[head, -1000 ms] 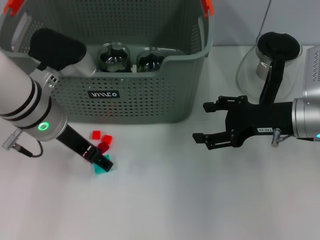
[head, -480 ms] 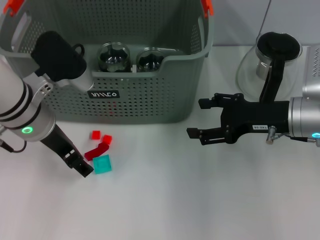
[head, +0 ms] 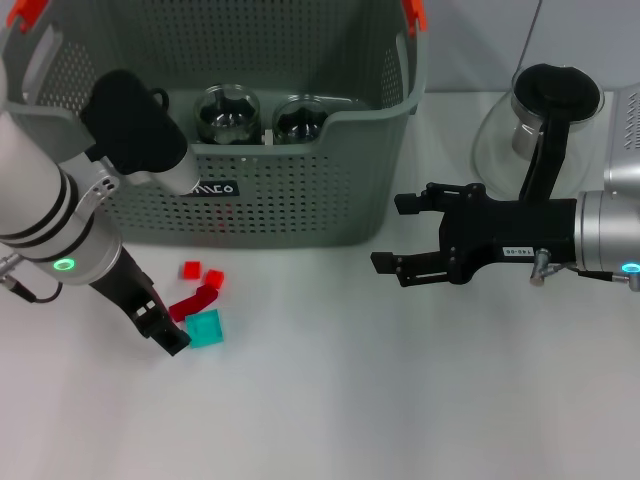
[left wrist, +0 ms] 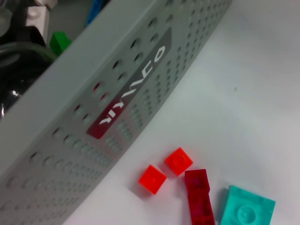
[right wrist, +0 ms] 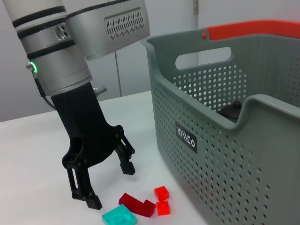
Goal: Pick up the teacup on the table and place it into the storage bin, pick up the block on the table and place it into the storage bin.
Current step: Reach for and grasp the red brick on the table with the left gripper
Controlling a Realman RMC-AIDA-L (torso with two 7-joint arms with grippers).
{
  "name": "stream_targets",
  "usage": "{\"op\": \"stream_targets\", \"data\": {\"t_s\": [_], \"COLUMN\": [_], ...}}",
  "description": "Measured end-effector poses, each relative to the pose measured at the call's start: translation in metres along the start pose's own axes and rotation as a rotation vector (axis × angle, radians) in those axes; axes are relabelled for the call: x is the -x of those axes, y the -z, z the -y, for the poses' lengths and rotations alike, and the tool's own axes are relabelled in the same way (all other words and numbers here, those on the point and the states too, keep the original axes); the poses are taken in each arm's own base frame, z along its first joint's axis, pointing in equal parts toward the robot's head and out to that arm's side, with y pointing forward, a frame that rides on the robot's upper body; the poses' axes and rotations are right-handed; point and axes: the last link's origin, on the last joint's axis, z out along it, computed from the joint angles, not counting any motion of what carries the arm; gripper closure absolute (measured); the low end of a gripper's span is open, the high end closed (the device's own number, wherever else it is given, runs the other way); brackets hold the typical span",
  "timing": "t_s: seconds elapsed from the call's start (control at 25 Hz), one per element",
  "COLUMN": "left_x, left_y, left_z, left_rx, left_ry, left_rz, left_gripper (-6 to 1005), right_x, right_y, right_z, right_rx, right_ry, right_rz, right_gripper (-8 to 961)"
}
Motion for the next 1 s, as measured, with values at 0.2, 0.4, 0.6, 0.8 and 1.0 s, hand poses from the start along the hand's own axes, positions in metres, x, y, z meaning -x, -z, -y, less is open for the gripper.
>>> {"op": "stream_targets", "data": {"t_s": [0.2,0.4,0.6,0.8,1.0], "left_x": [-0.002,-0.002,-0.002,0.0,-0.003], "left_y": [-0.001,-0.001,-0.002,-0.007,-0.012], "left_z": [0.0,0.001,0.003,0.004,0.002], "left_rx": [0.002,-0.001,-0.006,-0.004,-0.013], "left_ry": [-0.004,-0.007,-0.019,-0.026,-0.044], "left_rz": [0.004,0.004,0.0,0.007,0.004], "left_gripper": [190,202,215,457,479], "right_x": [0.0,0.0,0.0,0.0,0.0], "right_y": [0.0,0.0,0.0,0.0,0.0], "right_z": [0.0,0.0,0.0,0.0,-0.001], "right_rx": [-0.001,-0.001,0.001,0.001,0.004], "right_ry": [-0.002,-0.004,-0.005,-0.006,-0.006], "right_rz": [0.0,0.001,0.002,0.003,0.004], "right_gripper": [38,39,39,39,39]}}
